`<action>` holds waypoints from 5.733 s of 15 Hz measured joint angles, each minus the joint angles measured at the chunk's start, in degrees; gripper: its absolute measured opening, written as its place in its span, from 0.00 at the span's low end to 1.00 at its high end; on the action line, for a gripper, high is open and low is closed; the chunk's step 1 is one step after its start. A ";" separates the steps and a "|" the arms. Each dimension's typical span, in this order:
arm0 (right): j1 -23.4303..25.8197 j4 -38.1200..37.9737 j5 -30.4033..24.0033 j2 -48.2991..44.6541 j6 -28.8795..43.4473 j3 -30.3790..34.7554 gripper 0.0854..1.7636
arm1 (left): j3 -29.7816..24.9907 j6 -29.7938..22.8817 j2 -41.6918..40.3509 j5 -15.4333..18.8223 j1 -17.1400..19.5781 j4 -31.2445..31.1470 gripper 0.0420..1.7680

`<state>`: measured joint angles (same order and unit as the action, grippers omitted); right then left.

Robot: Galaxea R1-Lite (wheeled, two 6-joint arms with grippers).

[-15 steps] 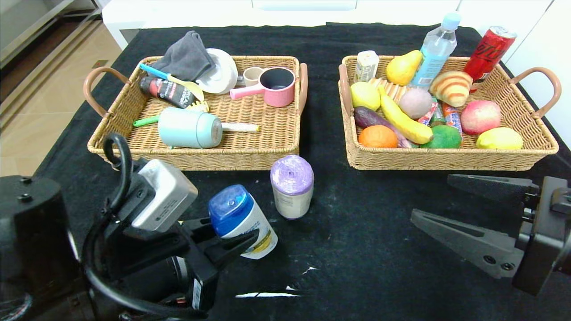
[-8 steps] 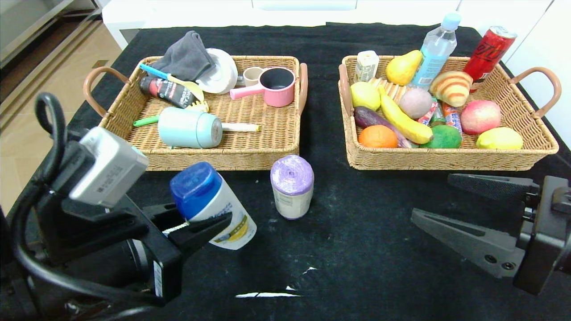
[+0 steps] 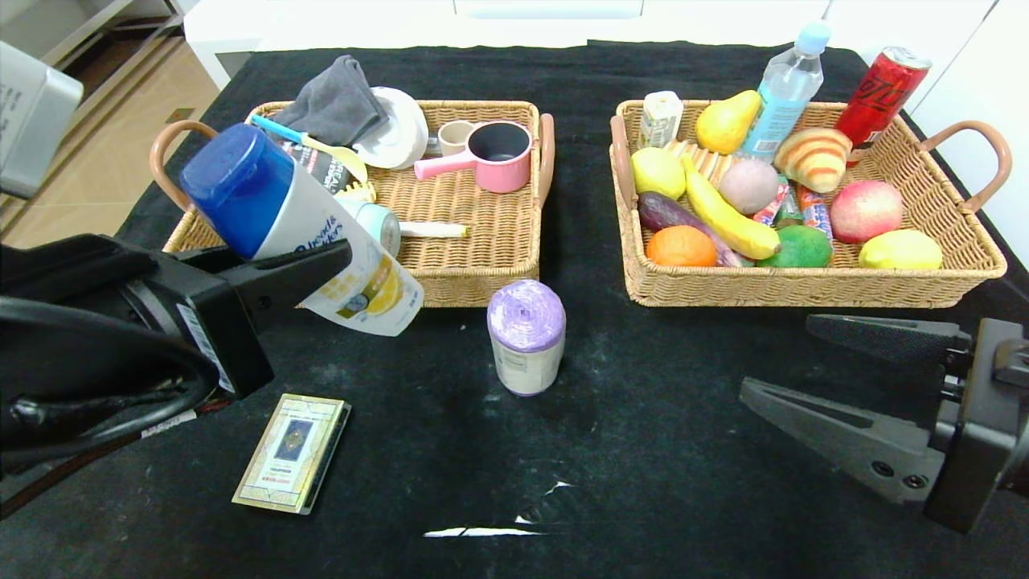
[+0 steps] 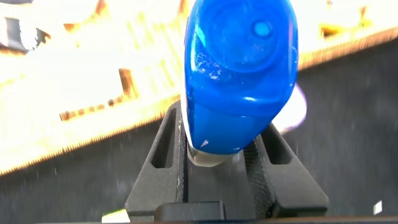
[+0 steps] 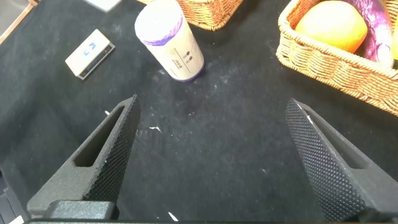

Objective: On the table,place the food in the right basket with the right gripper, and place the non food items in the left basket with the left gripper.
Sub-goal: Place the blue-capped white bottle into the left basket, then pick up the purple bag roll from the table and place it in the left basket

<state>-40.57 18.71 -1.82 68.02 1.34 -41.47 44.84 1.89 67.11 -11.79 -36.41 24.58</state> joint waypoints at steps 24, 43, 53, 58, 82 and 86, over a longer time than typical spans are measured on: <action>-0.27 0.39 0.09 -3.41 -1.56 0.33 0.96 | 29.22 -1.38 27.71 9.70 11.01 1.57 0.32; 0.00 0.39 0.09 -3.43 -1.65 0.35 0.97 | 37.39 -0.84 36.28 8.98 10.57 0.89 0.65; -0.11 0.38 0.15 -3.64 -1.44 0.24 0.97 | 29.55 -0.55 26.79 8.41 9.61 -7.38 0.88; -0.09 0.35 0.26 -3.67 -1.41 0.21 0.97 | 28.37 -0.57 20.70 5.89 6.29 -17.93 0.92; 0.33 0.39 0.28 -4.90 -1.44 -0.20 0.97 | 34.38 2.77 29.66 -4.11 -9.50 -30.53 0.96; 0.41 0.39 0.26 -5.07 -1.41 -0.20 0.97 | 34.13 2.43 30.66 -3.94 -8.84 -30.46 0.97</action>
<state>-40.16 19.10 -1.56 62.95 -0.07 -41.67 78.97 4.32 97.77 -15.73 -45.25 -5.89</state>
